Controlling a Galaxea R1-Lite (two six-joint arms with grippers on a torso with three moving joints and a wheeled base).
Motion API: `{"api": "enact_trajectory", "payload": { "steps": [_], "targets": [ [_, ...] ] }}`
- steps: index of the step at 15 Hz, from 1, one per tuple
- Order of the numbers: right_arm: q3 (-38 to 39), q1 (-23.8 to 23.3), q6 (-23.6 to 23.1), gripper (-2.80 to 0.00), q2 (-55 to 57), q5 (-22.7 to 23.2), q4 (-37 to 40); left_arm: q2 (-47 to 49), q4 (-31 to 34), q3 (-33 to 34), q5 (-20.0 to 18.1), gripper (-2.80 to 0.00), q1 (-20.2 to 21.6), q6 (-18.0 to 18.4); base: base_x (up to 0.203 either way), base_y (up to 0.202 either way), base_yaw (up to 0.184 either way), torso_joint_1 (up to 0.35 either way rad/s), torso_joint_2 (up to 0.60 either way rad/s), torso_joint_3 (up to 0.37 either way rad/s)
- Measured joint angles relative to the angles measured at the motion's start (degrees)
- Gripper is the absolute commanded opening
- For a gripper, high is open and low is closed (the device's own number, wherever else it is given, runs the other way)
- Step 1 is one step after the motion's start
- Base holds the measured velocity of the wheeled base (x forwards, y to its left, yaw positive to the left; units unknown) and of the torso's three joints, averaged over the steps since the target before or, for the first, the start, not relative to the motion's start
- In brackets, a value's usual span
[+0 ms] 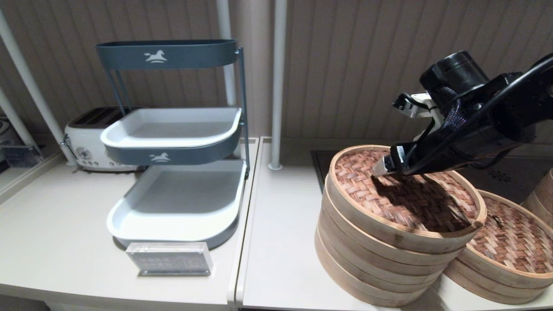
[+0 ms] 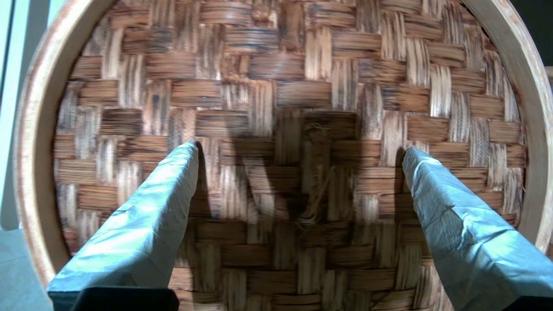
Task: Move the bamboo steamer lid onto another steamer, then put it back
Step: Pick up the steamer
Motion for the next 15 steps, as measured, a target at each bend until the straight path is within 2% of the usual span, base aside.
{"api": "enact_trajectory", "payload": {
  "steps": [5, 6, 15],
  "targets": [
    [0.94, -0.29, 0.00, 0.00, -0.62, -0.06, -0.05, 0.00, 0.02, 0.00, 0.02, -2.80, 0.00, -0.02, 0.000, 0.000, 0.000, 0.000, 0.00, 0.000],
    [1.12, -0.29, 0.00, -2.80, -0.67, -0.06, -0.07, 0.00, 0.02, 0.00, 0.00, -2.80, 0.00, 0.00, 0.000, 0.000, 0.000, 0.000, 0.00, 0.000],
    [4.34, -0.10, -0.09, -2.80, -0.89, 0.52, -4.27, 0.00, 0.00, 0.00, 0.00, -2.80, 0.00, -0.02, 0.000, 0.000, 0.000, 0.000, 0.00, 0.000]
  ]
}}
